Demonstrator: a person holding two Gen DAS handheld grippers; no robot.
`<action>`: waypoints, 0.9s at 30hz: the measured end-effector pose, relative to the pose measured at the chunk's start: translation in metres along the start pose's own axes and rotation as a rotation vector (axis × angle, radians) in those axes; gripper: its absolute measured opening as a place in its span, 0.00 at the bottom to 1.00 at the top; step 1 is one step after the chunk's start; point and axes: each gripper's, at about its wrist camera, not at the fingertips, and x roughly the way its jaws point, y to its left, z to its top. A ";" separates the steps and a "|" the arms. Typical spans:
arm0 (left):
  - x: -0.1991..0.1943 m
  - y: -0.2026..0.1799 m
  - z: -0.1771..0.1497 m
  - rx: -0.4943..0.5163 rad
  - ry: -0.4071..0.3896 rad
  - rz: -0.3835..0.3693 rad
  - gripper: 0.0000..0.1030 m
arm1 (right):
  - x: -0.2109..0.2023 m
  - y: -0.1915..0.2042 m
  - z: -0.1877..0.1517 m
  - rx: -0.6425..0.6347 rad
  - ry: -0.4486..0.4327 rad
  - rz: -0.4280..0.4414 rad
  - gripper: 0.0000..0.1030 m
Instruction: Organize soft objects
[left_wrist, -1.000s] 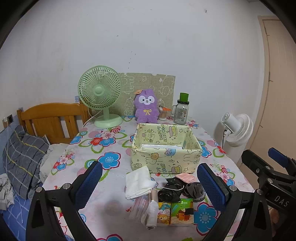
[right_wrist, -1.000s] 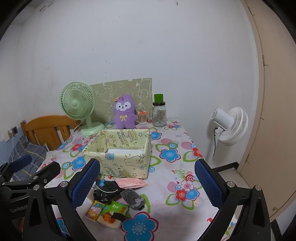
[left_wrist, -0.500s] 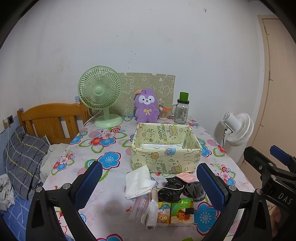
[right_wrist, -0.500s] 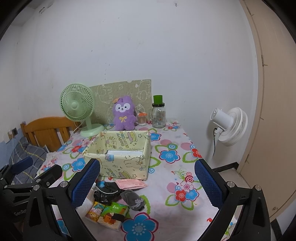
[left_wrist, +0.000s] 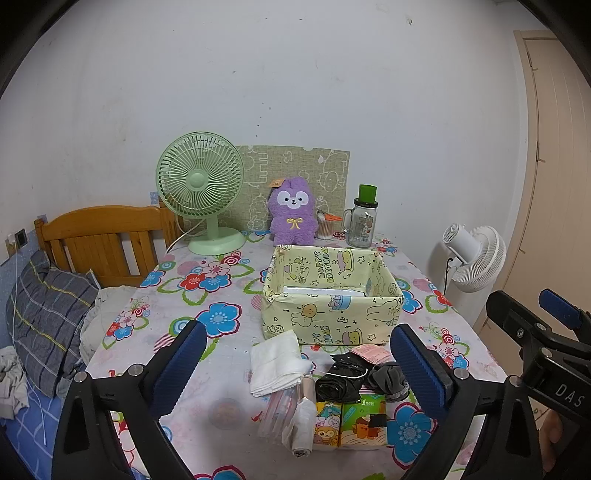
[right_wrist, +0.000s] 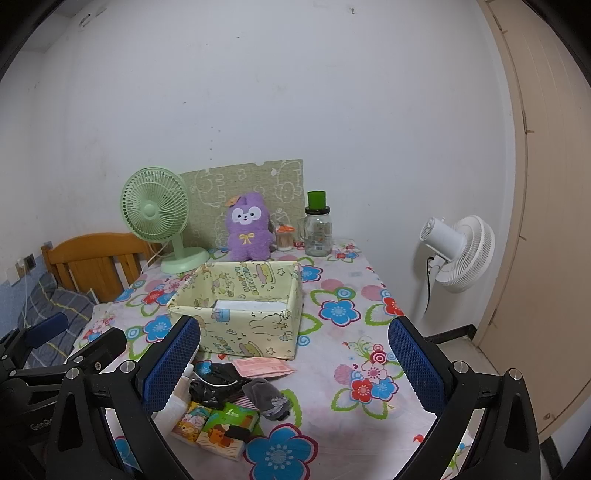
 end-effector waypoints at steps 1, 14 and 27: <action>0.000 0.000 0.000 0.001 0.000 0.001 0.96 | 0.000 0.000 0.000 0.000 -0.001 0.000 1.00; 0.000 0.000 0.000 0.001 -0.001 0.001 0.96 | -0.001 0.001 0.001 0.000 -0.002 0.001 1.00; -0.001 -0.001 0.000 0.002 -0.002 0.002 0.94 | -0.001 0.001 0.001 -0.001 -0.002 0.001 1.00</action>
